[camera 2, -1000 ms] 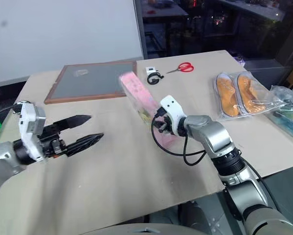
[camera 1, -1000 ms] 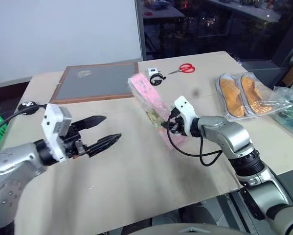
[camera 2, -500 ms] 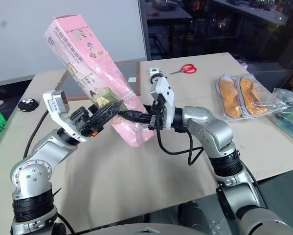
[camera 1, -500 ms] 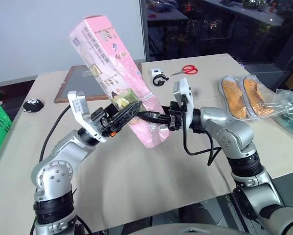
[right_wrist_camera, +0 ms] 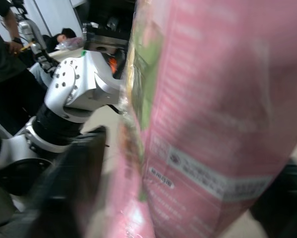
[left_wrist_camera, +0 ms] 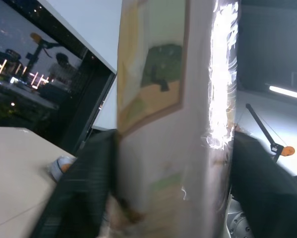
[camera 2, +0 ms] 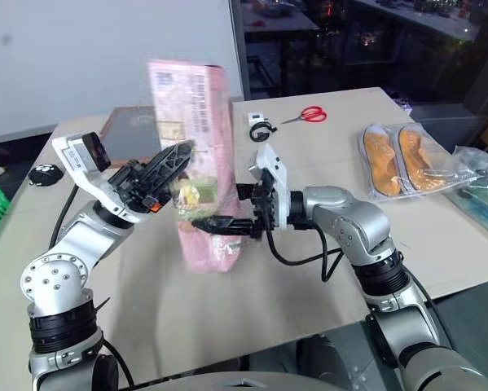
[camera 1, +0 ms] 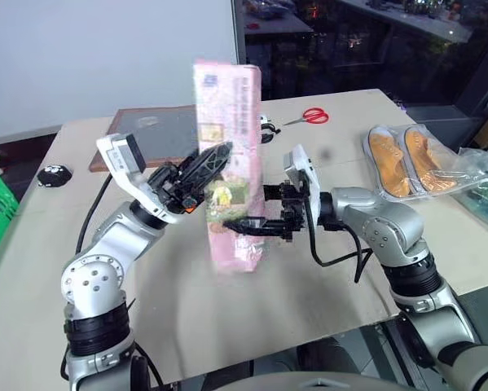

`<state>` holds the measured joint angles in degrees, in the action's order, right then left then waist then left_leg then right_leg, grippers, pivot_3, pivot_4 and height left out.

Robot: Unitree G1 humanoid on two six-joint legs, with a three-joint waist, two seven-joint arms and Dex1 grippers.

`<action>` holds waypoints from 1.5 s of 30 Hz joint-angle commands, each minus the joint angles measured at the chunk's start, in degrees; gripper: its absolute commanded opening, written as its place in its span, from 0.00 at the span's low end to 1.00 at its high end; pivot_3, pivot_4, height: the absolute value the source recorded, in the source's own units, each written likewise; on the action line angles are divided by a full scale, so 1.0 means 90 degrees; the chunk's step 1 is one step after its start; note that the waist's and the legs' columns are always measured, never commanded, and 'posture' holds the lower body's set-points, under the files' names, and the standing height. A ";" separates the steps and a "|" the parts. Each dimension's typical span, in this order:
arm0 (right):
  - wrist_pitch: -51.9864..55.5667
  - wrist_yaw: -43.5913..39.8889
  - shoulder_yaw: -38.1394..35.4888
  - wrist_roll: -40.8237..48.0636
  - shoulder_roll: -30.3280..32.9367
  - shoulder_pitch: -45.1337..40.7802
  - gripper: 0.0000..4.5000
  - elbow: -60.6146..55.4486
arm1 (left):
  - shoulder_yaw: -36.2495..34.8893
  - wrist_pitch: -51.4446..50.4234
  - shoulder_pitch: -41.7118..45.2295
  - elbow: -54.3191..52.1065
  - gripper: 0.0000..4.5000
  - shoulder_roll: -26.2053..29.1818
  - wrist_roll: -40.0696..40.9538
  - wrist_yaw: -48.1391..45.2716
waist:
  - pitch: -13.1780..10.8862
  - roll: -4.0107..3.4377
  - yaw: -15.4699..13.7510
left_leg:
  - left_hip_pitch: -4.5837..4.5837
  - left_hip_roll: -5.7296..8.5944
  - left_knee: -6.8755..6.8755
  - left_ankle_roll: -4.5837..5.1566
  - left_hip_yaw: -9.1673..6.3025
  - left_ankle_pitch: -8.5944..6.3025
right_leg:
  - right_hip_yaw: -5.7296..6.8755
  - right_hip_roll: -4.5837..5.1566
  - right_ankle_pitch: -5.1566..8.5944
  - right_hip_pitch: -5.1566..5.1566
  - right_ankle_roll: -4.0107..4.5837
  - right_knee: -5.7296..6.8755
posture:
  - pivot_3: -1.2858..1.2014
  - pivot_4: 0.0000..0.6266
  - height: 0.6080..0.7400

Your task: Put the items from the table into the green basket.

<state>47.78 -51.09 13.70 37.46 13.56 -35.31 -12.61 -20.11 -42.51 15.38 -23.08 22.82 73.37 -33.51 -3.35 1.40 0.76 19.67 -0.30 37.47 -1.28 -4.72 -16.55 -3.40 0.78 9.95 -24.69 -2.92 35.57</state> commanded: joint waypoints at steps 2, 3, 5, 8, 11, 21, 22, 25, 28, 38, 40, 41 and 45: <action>0.0149 0.0083 -0.0196 0.0216 0.0133 -0.0003 1.00 -0.0358 | 0.0049 0.0099 0.0131 -0.0113 0.25 0.0085 0.0139 -0.0029 | 0.0000 0.0000 0.0001 | 0.0000 0.0000 0.0000 0.0000 -0.0001 0.0000 | 0.0001 0.0000 0.0000 0.0000 0.0001 0.0000 | 0.54 0.00 1.00; 0.0165 0.0141 -0.0226 0.0237 0.0153 0.0034 1.00 -0.0399 | 0.0071 0.0076 0.0123 -0.0121 0.16 0.0107 0.0147 -0.0027 | 0.0000 0.0000 0.0002 | 0.0000 0.0000 0.0000 0.0000 -0.0001 0.0000 | 0.0001 0.0000 0.0000 0.0000 0.0001 0.0000 | 0.54 0.00 1.00; 0.0187 0.0253 -0.0256 0.0221 0.0232 0.0134 1.00 -0.0513 | 0.0128 0.0077 0.0117 -0.0127 0.01 0.0168 0.0027 -0.0029 | 0.0000 0.0000 0.0005 | 0.0000 0.0000 0.0000 0.0000 -0.0001 0.0000 | 0.0001 0.0000 0.0000 0.0000 0.0000 0.0000 | 0.54 0.00 1.00; 0.0141 0.0321 -0.0380 0.0121 0.0567 0.0429 1.00 -0.0697 | 0.0125 0.0192 0.0289 -0.0076 0.01 0.0454 -0.0446 0.0086 | 0.0001 0.0002 -0.0008 | 0.0002 0.0000 0.0000 0.0000 -0.0001 0.0000 | 0.0001 0.0000 0.0001 0.0000 0.0000 0.0000 | 0.54 0.00 1.00; -0.0563 0.0139 -0.0565 -0.0257 0.1056 0.0747 1.00 -0.0657 | -0.0039 0.0256 0.0524 -0.0044 0.01 0.1057 -0.0959 0.0239 | 0.0000 0.0005 0.0000 | 0.0003 0.0003 0.0002 0.0000 0.0003 0.0000 | -0.0004 0.0001 0.0004 0.0000 0.0004 -0.0002 | 0.53 0.00 1.00; -0.1574 -0.1102 -0.2015 0.0638 0.2023 0.1005 1.00 -0.0696 | -0.0314 0.0709 0.1104 0.1935 0.01 0.4878 -0.4812 0.0875 | -0.0010 -0.0005 0.0167 | -0.0007 -0.0005 -0.0008 0.0001 0.0018 0.0000 | -0.0019 -0.0011 0.0009 -0.0001 0.0007 -0.0003 | 0.54 0.00 1.00; -0.1550 -0.1112 -0.2082 0.0773 0.2040 0.0889 1.00 -0.0704 | -0.0179 0.0909 0.0776 0.2260 0.01 0.5387 -0.5464 0.0864 | -0.0012 -0.0007 0.0184 | -0.0008 -0.0005 -0.0008 0.0001 0.0019 0.0000 | -0.0021 -0.0011 0.0009 -0.0002 0.0007 -0.0003 | 0.55 0.00 1.00; -0.0966 -0.1158 -0.2254 0.1650 0.2115 0.0488 1.00 -0.0741 | -0.0189 0.1316 -0.0140 0.3185 0.01 0.6189 -0.6674 0.0804 | -0.0023 -0.0026 0.0207 | -0.0012 -0.0009 -0.0017 0.0001 0.0038 -0.0001 | -0.0036 -0.0012 0.0009 -0.0013 0.0006 -0.0001 | 0.55 0.00 1.00; -0.0610 -0.1026 -0.2355 0.2248 0.2066 0.0172 1.00 -0.0786 | -0.0525 0.1466 -0.0903 0.3724 0.01 0.6346 -0.7262 0.0726 | -0.0029 -0.0035 0.0159 | -0.0013 -0.0011 -0.0025 0.0002 0.0040 -0.0001 | -0.0035 -0.0010 0.0009 -0.0018 0.0006 0.0000 | 0.55 0.00 1.00; -0.0390 -0.0779 -0.2183 0.2608 0.1997 -0.0094 1.00 -0.0911 | -0.1031 0.2709 -0.1562 0.5519 0.01 0.6615 -0.8586 0.1084 | -0.0026 0.0023 -0.0060 | 0.0009 -0.0010 -0.0021 0.0001 0.0024 -0.0001 | 0.0005 0.0010 0.0009 -0.0024 0.0007 -0.0004 | 0.56 0.00 1.00; -0.0402 -0.0786 -0.2166 0.2590 0.2002 -0.0043 1.00 -0.0943 | -0.1012 0.2899 -0.1458 0.5762 0.01 0.6635 -0.8660 0.1096 | -0.0026 0.0023 -0.0097 | 0.0009 -0.0009 -0.0020 0.0001 0.0024 -0.0001 | 0.0007 0.0012 0.0009 -0.0023 0.0005 -0.0002 | 0.56 0.00 1.00; -0.0418 -0.0801 -0.2152 0.2564 0.2002 -0.0019 1.00 -0.0945 | -0.0959 0.2985 -0.1415 0.5921 0.01 0.6664 -0.8713 0.1097 | -0.0025 0.0026 -0.0114 | 0.0008 -0.0009 -0.0020 0.0001 0.0024 -0.0001 | 0.0008 0.0012 0.0008 -0.0023 0.0005 -0.0001 | 0.56 0.00 1.00; -0.0472 -0.0780 -0.2133 0.2541 0.1963 0.0064 1.00 -0.1010 | -0.0705 0.3324 -0.1577 0.6624 0.01 0.6767 -0.9055 0.1090 | -0.0023 0.0026 -0.0143 | 0.0006 -0.0011 -0.0019 0.0001 0.0025 -0.0001 | 0.0010 0.0010 0.0006 -0.0023 0.0002 0.0007 | 0.56 0.00 1.00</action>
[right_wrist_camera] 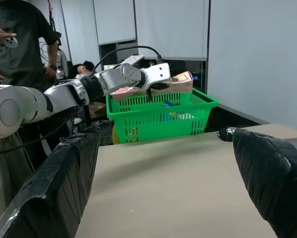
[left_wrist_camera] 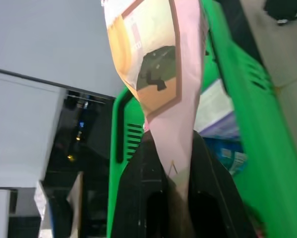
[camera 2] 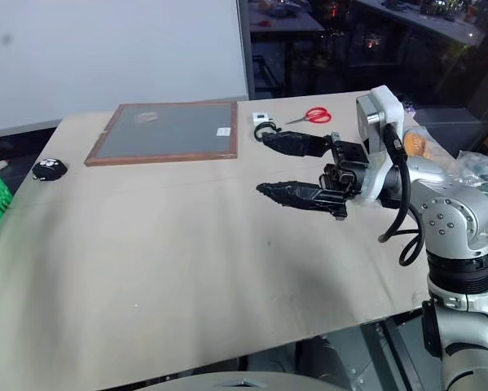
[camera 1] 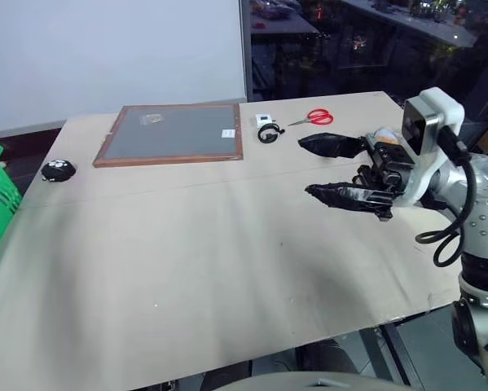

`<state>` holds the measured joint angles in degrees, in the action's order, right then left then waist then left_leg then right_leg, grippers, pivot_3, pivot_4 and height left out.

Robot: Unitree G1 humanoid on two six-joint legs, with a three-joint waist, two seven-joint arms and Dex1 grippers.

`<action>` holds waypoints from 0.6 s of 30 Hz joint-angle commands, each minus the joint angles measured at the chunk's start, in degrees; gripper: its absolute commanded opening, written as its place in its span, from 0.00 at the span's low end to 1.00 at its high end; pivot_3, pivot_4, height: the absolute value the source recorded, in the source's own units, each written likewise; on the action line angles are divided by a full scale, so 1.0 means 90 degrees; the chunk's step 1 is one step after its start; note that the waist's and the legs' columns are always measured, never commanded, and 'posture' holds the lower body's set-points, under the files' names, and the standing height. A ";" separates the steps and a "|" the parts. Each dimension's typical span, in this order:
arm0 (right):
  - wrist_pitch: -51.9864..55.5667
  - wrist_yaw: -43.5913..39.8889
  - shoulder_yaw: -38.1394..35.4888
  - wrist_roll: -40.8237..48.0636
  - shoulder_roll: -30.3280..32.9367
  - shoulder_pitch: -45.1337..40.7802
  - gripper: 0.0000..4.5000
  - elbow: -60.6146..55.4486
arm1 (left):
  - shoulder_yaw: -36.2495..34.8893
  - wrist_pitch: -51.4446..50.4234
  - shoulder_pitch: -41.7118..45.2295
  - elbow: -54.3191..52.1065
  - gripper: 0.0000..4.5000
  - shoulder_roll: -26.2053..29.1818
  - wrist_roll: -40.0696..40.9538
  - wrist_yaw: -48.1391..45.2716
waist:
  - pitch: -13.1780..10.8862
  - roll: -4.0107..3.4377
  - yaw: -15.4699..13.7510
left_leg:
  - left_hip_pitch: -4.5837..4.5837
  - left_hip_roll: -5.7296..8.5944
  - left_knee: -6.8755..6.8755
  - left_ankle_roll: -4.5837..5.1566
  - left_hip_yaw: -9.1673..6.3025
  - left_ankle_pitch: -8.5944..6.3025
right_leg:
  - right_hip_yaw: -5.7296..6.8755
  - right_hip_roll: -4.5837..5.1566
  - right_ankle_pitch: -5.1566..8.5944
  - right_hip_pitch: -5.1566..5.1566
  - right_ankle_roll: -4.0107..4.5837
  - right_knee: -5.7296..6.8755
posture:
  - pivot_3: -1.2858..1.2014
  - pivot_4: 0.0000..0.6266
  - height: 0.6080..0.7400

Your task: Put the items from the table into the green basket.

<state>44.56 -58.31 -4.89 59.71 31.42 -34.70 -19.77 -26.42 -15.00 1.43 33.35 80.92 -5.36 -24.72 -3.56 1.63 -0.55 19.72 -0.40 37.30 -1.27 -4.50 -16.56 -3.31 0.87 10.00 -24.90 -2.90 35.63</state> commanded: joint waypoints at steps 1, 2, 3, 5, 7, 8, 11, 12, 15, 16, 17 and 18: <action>-0.0124 0.0031 -0.0064 0.0063 -0.0031 0.0010 1.00 -0.0231 | 0.0049 0.0350 -0.0039 0.0505 0.01 0.0335 -0.0382 0.0155 | -0.0001 -0.0001 0.0005 | 0.0000 0.0000 0.0000 0.0000 0.0001 0.0000 | 0.0000 0.0000 -0.0002 0.0000 -0.0003 0.0001 | 0.56 0.00 1.00; -0.0136 0.0038 -0.0060 0.0052 -0.0041 0.0020 1.00 -0.0241 | 0.0105 0.0437 -0.0021 0.0646 0.10 0.0369 -0.0470 0.0244 | 0.0000 0.0000 0.0003 | 0.0000 0.0000 0.0000 0.0000 0.0001 0.0000 | 0.0000 0.0000 -0.0003 -0.0001 -0.0005 0.0001 | 0.56 0.00 1.00; -0.0146 0.0047 -0.0059 0.0048 -0.0050 0.0040 1.00 -0.0258 | 0.0194 0.0538 0.0005 0.0784 0.19 0.0430 -0.0589 0.0371 | 0.0000 0.0000 -0.0002 | 0.0000 0.0000 0.0000 0.0000 0.0001 0.0000 | 0.0000 0.0000 -0.0003 -0.0001 -0.0005 0.0002 | 0.56 0.00 1.00; -0.0168 0.0050 -0.0052 0.0026 -0.0060 0.0079 1.00 -0.0278 | 0.0540 0.0836 0.0105 0.1109 0.37 0.0631 -0.1023 0.0970 | 0.0007 0.0011 -0.0014 | 0.0000 -0.0001 0.0000 0.0000 -0.0001 0.0000 | 0.0003 0.0000 -0.0003 -0.0001 -0.0005 0.0003 | 0.56 0.00 1.00; -0.0182 0.0048 -0.0047 0.0002 -0.0058 0.0106 1.00 -0.0285 | 0.0798 0.1082 0.0398 0.1369 0.59 0.0675 -0.1200 0.1364 | 0.0021 0.0033 -0.0029 | 0.0001 -0.0002 0.0000 0.0000 -0.0006 0.0000 | 0.0008 0.0000 -0.0003 0.0000 -0.0005 0.0005 | 0.56 0.00 1.00; -0.0188 0.0044 -0.0049 -0.0005 -0.0054 0.0117 1.00 -0.0285 | 0.0853 0.1145 0.0600 0.1464 0.70 0.0590 -0.1109 0.1297 | 0.0022 0.0034 -0.0038 | 0.0000 -0.0002 0.0002 0.0000 -0.0006 0.0000 | 0.0009 0.0000 -0.0004 0.0001 -0.0006 0.0005 | 0.56 0.00 1.00; -0.0211 0.0043 -0.0060 -0.0037 -0.0019 0.0163 1.00 -0.0282 | 0.0693 0.1114 0.1174 0.1586 0.78 0.0153 -0.0527 0.0803 | 0.0027 0.0025 -0.0063 | -0.0002 0.0003 0.0007 0.0000 -0.0003 0.0000 | 0.0011 0.0007 -0.0004 0.0010 -0.0006 0.0006 | 0.56 0.00 1.00; -0.0216 0.0042 -0.0068 -0.0051 0.0006 0.0190 1.00 -0.0284 | 0.0604 0.1083 0.1275 0.1554 0.78 0.0039 -0.0365 0.0682 | 0.0030 0.0019 -0.0061 | -0.0003 0.0004 0.0008 0.0000 -0.0002 0.0000 | 0.0011 0.0009 -0.0004 0.0012 -0.0006 0.0007 | 0.56 0.00 1.00; -0.0222 0.0041 -0.0106 -0.0113 0.0122 0.0333 1.00 -0.0308 | -0.0190 0.0682 0.1704 0.0805 0.78 -0.0671 0.0859 -0.0042 | 0.0035 0.0016 -0.0048 | -0.0007 0.0002 0.0012 0.0000 -0.0001 0.0001 | 0.0011 0.0007 -0.0004 0.0014 -0.0005 0.0018 | 0.56 0.00 1.00; -0.0212 0.0061 -0.0131 -0.0112 0.0156 0.0391 1.00 -0.0317 | -0.0407 0.0661 0.1745 0.0416 0.78 -0.0917 0.1241 -0.0305 | 0.0036 0.0018 -0.0044 | -0.0008 0.0002 0.0013 0.0000 -0.0003 0.0001 | 0.0013 0.0006 -0.0004 0.0012 -0.0005 0.0024 | 0.56 0.00 1.00; -0.0197 0.0095 -0.0166 -0.0117 0.0200 0.0480 1.00 -0.0329 | -0.0640 0.0499 0.1709 -0.0198 0.78 -0.1254 0.1766 -0.0669 | 0.0045 0.0032 -0.0060 | -0.0007 -0.0002 0.0014 0.0000 -0.0005 0.0001 | 0.0013 0.0003 -0.0005 0.0013 -0.0005 0.0023 | 0.56 0.00 1.00; -0.0189 0.0122 -0.0189 -0.0118 0.0243 0.0557 1.00 -0.0340 | -0.0832 0.0336 0.1609 -0.0784 0.78 -0.1547 0.2193 -0.0979 | 0.0050 0.0040 -0.0062 | -0.0004 -0.0001 0.0017 -0.0001 -0.0011 0.0001 | 0.0018 0.0005 -0.0007 0.0014 -0.0001 0.0023 | 0.56 0.00 1.00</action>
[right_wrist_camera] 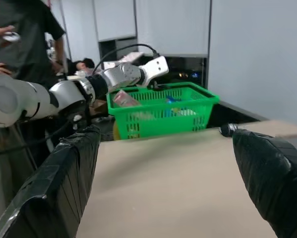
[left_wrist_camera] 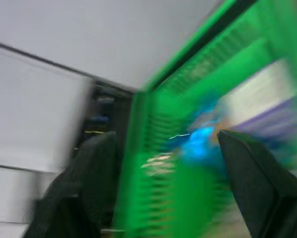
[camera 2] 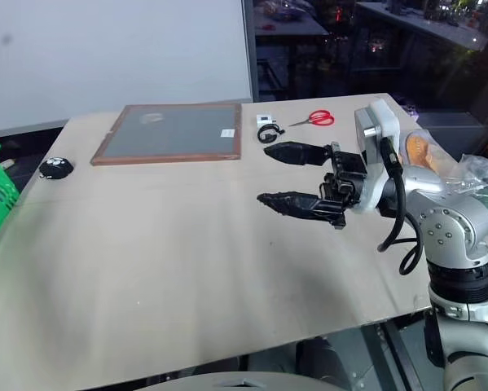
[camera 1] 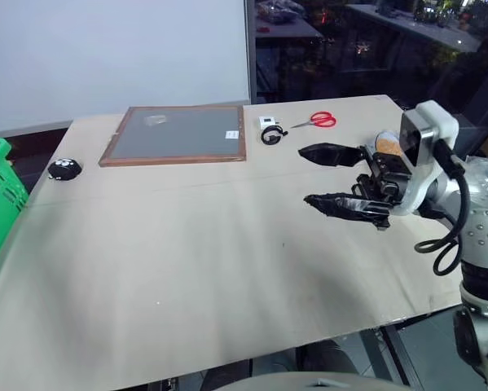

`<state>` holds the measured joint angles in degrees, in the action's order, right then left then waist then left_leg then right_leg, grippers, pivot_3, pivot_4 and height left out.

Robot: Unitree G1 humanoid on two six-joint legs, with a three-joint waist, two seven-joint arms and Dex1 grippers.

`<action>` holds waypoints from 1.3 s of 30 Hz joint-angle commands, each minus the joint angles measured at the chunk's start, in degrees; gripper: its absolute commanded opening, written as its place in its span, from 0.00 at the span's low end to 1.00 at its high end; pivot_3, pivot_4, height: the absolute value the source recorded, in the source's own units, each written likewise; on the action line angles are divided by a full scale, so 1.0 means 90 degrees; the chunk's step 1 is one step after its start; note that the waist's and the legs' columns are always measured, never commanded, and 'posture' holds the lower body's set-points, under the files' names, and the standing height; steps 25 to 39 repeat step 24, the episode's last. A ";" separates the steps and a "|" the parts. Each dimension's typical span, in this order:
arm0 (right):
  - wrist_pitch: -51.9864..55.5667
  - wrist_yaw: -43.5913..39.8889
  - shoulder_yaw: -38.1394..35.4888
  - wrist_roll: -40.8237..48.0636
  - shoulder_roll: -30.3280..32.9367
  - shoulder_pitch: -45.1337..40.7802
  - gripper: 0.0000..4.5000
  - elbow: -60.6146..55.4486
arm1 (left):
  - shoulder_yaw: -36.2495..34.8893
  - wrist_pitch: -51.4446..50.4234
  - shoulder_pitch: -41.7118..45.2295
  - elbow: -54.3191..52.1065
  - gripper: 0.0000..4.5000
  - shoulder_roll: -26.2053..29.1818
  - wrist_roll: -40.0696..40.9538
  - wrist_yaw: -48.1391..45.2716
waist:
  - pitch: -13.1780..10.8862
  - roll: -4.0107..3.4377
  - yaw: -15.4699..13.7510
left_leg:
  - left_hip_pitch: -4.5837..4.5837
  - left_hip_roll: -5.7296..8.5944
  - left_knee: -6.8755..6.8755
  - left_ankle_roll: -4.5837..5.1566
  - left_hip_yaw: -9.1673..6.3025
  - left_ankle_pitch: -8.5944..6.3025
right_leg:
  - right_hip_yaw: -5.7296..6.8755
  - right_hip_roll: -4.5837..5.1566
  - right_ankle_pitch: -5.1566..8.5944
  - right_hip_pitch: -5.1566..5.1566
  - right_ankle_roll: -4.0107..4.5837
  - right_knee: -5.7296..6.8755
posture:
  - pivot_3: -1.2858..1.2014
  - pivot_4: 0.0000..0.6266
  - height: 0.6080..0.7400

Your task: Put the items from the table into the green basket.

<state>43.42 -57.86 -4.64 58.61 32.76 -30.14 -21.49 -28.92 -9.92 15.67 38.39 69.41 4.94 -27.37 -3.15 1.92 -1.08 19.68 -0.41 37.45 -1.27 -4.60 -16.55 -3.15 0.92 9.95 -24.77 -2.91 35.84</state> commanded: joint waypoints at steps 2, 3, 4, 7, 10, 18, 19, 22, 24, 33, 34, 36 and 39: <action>-0.0112 0.0072 -0.0240 -0.0113 0.0216 0.0308 1.00 -0.0190 | -0.0934 -0.0889 -0.0460 -0.3073 0.78 -0.1108 0.2278 -0.1228 | 0.0015 0.0025 0.0021 | 0.0007 -0.0001 0.0006 -0.0001 -0.0004 0.0000 | 0.0002 0.0000 -0.0014 0.0000 0.0019 -0.0006 | 0.55 0.00 1.00; -0.0168 0.0046 -0.0237 -0.0204 0.0280 0.0446 1.00 -0.0212 | -0.1059 -0.1307 -0.0769 -0.3845 0.78 -0.1445 0.2788 -0.1351 | 0.0024 0.0036 0.0039 | 0.0006 0.0004 0.0010 -0.0001 0.0000 0.0000 | -0.0002 0.0009 -0.0013 0.0002 0.0020 0.0002 | 0.55 0.00 1.00; -0.0263 0.0002 -0.0223 -0.0360 0.0359 0.0638 1.00 -0.0241 | -0.1109 -0.1791 -0.1168 -0.4637 0.78 -0.1793 0.3348 -0.1429 | 0.0030 0.0045 0.0045 | 0.0007 0.0005 0.0011 -0.0001 0.0013 -0.0001 | -0.0013 0.0012 -0.0014 0.0002 0.0020 -0.0008 | 0.55 0.00 1.00; -0.0807 -0.0210 -0.0061 -0.1159 0.0656 0.1379 1.00 -0.0216 | -0.0417 -0.2432 -0.2628 -0.6356 0.78 -0.2424 0.3517 -0.1425 | 0.0038 0.0032 0.0155 | 0.0001 0.0008 0.0011 0.0019 0.0050 -0.0013 | -0.0056 0.0014 -0.0013 0.0002 0.0017 -0.0018 | 0.55 0.00 1.00; -0.1709 -0.0089 0.0155 -0.2233 0.0683 0.1898 1.00 0.0099 | 0.0410 -0.2424 -0.3335 -0.7052 0.78 -0.2878 0.3192 -0.1279 | 0.0034 0.0026 0.0206 | -0.0002 0.0002 0.0006 0.0028 0.0077 -0.0018 | -0.0081 -0.0004 0.0007 0.0003 -0.0010 -0.0007 | 0.55 0.00 1.00; -0.3287 0.0034 0.0338 -0.3584 0.0468 0.3436 1.00 0.0613 | 0.0944 -0.1678 -0.4066 -0.6969 0.78 -0.3075 0.2105 -0.1295 | 0.0012 -0.0009 0.0199 | -0.0125 -0.0009 0.0006 0.0029 0.0087 -0.0018 | -0.0087 -0.0020 0.0029 0.0117 0.0033 -0.0008 | 0.55 0.00 1.00; -0.3353 0.0066 0.0332 -0.3613 0.0412 0.3486 1.00 0.0652 | 0.0952 -0.1617 -0.4141 -0.7032 0.78 -0.3121 0.2112 -0.1354 | 0.0011 -0.0013 0.0214 | -0.0124 -0.0009 0.0006 0.0028 0.0091 -0.0018 | -0.0087 -0.0017 0.0029 0.0117 0.0033 -0.0017 | 0.55 0.00 1.00; -0.3573 0.0112 0.0354 -0.3771 0.0293 0.3592 1.00 0.0832 | 0.1022 -0.1430 -0.4340 -0.7120 0.78 -0.3293 0.2096 -0.1446 | 0.0008 -0.0016 0.0252 | -0.0126 -0.0010 0.0007 0.0028 0.0126 -0.0018 | -0.0091 0.0000 0.0029 0.0118 0.0031 -0.0029 | 0.55 0.00 1.00; -0.3698 0.0069 0.0356 -0.3814 0.0259 0.3630 1.00 0.0960 | 0.1010 -0.1358 -0.4380 -0.7150 0.78 -0.3415 0.2194 -0.1536 | 0.0009 -0.0015 0.0247 | -0.0124 -0.0008 0.0006 0.0028 0.0127 -0.0018 | -0.0094 0.0001 0.0029 0.0118 0.0031 -0.0036 | 0.55 0.00 1.00; -0.3698 0.0069 0.0356 -0.3814 0.0259 0.3630 1.00 0.0960 | 0.1010 -0.1358 -0.4380 -0.7150 0.78 -0.3415 0.2194 -0.1536 | 0.0009 -0.0015 0.0247 | -0.0124 -0.0008 0.0006 0.0028 0.0127 -0.0018 | -0.0094 0.0001 0.0029 0.0118 0.0031 -0.0036 | 0.55 0.00 1.00; -0.3698 0.0069 0.0356 -0.3814 0.0259 0.3630 1.00 0.0960 | 0.1010 -0.1358 -0.4380 -0.7150 0.78 -0.3415 0.2194 -0.1536 | 0.0009 -0.0015 0.0247 | -0.0124 -0.0008 0.0006 0.0028 0.0127 -0.0018 | -0.0094 0.0001 0.0029 0.0118 0.0031 -0.0036 | 0.55 0.00 1.00; -0.3698 0.0069 0.0356 -0.3814 0.0259 0.3630 1.00 0.0960 | 0.1010 -0.1358 -0.4380 -0.7150 0.78 -0.3415 0.2194 -0.1536 | 0.0009 -0.0015 0.0247 | -0.0124 -0.0008 0.0006 0.0028 0.0127 -0.0018 | -0.0094 0.0001 0.0029 0.0118 0.0031 -0.0036 | 0.55 0.00 1.00; -0.3698 0.0069 0.0356 -0.3814 0.0259 0.3630 1.00 0.0960 | 0.1010 -0.1358 -0.4380 -0.7150 0.78 -0.3415 0.2194 -0.1536 | 0.0009 -0.0015 0.0247 | -0.0124 -0.0008 0.0006 0.0028 0.0127 -0.0018 | -0.0094 0.0001 0.0029 0.0118 0.0031 -0.0036 | 0.55 0.00 1.00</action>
